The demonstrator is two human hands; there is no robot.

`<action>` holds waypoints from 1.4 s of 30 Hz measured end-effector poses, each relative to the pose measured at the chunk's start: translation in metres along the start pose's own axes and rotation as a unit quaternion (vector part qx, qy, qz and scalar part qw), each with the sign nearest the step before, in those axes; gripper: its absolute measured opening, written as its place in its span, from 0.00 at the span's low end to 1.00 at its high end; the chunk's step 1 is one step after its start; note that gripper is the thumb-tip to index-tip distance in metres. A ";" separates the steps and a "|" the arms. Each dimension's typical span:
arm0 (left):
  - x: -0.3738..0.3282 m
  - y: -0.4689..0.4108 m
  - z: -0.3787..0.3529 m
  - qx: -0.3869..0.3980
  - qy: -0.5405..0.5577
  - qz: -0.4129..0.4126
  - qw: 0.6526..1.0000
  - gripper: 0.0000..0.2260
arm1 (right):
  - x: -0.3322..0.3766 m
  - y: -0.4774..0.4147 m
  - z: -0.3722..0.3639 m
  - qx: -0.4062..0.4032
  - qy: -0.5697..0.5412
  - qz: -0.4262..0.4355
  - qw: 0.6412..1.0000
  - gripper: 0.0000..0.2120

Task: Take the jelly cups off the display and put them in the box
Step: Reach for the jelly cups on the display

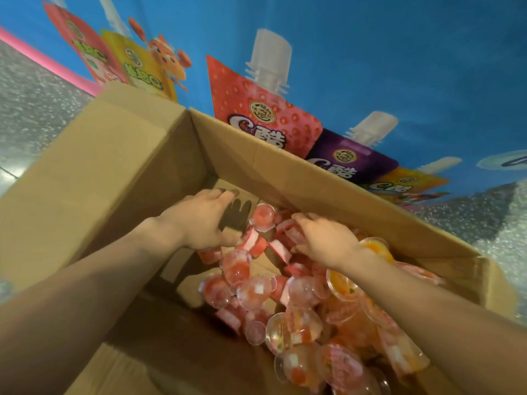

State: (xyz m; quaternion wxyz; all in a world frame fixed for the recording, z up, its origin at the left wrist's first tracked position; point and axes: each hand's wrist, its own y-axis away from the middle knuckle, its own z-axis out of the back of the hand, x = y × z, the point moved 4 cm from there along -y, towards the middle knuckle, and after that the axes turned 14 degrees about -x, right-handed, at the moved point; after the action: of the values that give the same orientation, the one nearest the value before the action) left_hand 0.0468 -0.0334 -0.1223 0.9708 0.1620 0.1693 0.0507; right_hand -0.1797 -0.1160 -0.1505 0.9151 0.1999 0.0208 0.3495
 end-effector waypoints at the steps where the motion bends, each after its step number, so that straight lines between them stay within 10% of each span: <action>1: 0.000 0.000 -0.001 0.001 0.001 -0.004 1.000 0.45 | -0.001 -0.003 -0.004 0.003 -0.007 0.002 1.000 0.32; 15: -0.004 0.007 -0.012 0.020 0.008 -0.028 0.999 0.42 | -0.008 -0.010 -0.017 0.060 0.028 0.067 0.996 0.31; 28: -0.012 -0.004 -0.018 -0.008 -0.008 -0.049 0.999 0.36 | -0.029 0.022 0.018 -0.080 -0.348 -0.095 0.929 0.38; 42: -0.011 -0.040 -0.084 0.009 -0.035 0.135 0.990 0.22 | -0.034 0.021 0.019 -0.139 -0.423 -0.089 0.891 0.30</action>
State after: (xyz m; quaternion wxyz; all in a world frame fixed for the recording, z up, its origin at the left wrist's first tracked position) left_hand 0.0089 -0.0478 -0.2064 0.9589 0.1940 0.1122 0.1741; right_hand -0.2147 -0.1304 -0.1283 0.8831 0.1965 -0.3995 0.1481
